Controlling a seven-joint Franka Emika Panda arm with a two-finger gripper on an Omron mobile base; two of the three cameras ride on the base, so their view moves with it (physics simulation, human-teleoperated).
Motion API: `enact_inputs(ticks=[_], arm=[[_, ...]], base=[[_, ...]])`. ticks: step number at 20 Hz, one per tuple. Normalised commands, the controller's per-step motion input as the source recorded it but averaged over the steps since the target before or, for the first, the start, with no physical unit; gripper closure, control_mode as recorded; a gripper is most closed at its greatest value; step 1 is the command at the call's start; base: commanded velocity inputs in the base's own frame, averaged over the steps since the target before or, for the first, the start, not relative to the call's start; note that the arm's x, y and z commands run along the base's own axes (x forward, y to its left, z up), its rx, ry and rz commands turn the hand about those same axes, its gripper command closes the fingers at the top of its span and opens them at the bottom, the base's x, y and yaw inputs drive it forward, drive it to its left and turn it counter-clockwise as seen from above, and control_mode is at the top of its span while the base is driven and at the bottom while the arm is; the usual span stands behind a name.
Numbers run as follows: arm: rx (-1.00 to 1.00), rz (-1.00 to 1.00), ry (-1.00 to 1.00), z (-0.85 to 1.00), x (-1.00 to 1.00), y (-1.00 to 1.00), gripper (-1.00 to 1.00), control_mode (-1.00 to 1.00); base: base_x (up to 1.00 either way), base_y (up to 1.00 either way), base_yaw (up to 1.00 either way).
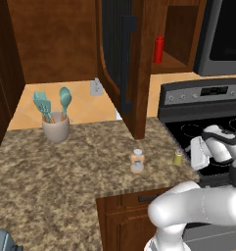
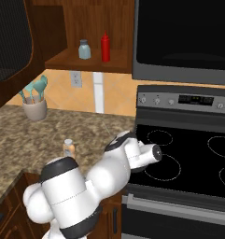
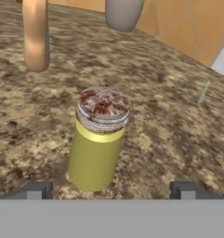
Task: Put the shaker and condiment bottle from the counter next to their counterparts in the cabinet.
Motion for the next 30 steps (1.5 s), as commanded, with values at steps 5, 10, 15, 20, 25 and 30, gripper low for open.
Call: enact_inputs(ticks=[5,10,15,20,25,30], arm=[[0.0,0.0,0.07,-0.04,0.04,0.0,-1.0,-1.0],[0.0,0.0,0.03,-0.04,0.0,0.0,-1.0,-1.0],[0.0,0.0,0.0,-0.11,0.0,0.05,-1.0,-1.0],[0.0,0.0,0.0,-0.1,0.0,0.13,-1.0,-1.0],[0.0,0.0,0.0,-0.05,0.14,0.05,-1.0,-1.0],[0.0,0.0,0.0,-0.06,0.24,0.06,-1.0,-1.0]], base=[[0.0,0.0,0.0],[0.0,0.0,0.0],[0.0,0.0,0.0],[0.0,0.0,0.0],[0.0,0.0,0.0],[0.0,0.0,0.0]])
